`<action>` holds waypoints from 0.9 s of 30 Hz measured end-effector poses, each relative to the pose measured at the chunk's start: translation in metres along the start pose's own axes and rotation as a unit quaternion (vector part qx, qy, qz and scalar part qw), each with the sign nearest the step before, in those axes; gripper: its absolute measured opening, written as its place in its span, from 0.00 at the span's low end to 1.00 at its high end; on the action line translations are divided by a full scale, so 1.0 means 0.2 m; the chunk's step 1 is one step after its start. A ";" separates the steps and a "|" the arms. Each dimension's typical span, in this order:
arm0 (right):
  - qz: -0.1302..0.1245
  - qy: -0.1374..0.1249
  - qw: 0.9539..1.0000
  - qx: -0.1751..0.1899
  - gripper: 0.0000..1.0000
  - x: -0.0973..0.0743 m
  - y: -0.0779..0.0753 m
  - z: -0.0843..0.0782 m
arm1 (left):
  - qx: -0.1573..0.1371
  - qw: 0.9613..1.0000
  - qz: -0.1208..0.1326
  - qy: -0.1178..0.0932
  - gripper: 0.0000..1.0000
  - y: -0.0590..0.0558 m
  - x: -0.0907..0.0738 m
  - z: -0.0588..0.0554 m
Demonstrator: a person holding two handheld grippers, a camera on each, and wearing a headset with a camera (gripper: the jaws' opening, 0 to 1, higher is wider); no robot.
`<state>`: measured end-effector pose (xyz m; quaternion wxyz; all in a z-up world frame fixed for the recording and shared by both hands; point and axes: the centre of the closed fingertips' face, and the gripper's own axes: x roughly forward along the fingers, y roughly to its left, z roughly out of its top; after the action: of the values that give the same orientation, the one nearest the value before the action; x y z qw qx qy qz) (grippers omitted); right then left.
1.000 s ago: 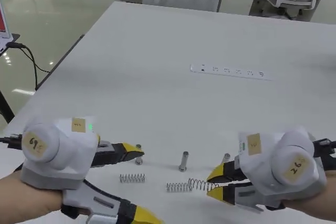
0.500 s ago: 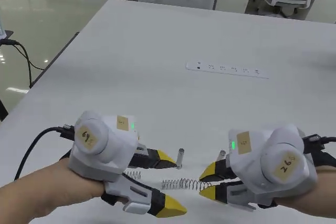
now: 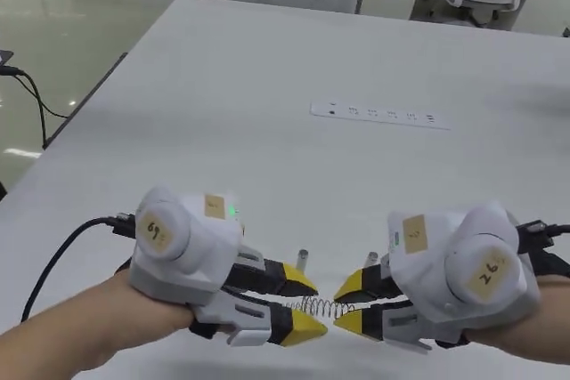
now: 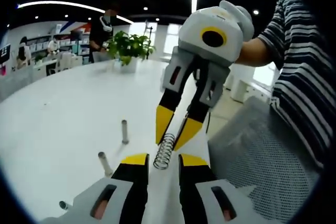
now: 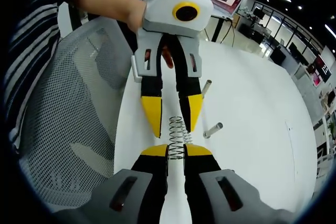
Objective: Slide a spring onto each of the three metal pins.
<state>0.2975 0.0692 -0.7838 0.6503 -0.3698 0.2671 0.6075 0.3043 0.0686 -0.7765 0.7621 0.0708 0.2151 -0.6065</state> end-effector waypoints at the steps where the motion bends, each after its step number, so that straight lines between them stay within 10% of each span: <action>1: 0.001 0.001 1.000 -0.002 0.08 0.00 0.00 0.00 | 0.002 1.000 0.000 -0.001 0.13 0.00 0.00 0.00; 27: 0.021 0.004 1.000 0.016 0.13 0.00 0.09 -0.10 | 0.018 0.999 -0.044 0.007 0.02 -0.08 0.05 -0.04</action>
<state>0.2813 0.0528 -0.7995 0.6421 -0.3565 0.2872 0.6149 0.2890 0.0580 -0.7862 0.7317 0.0790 0.2125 -0.6428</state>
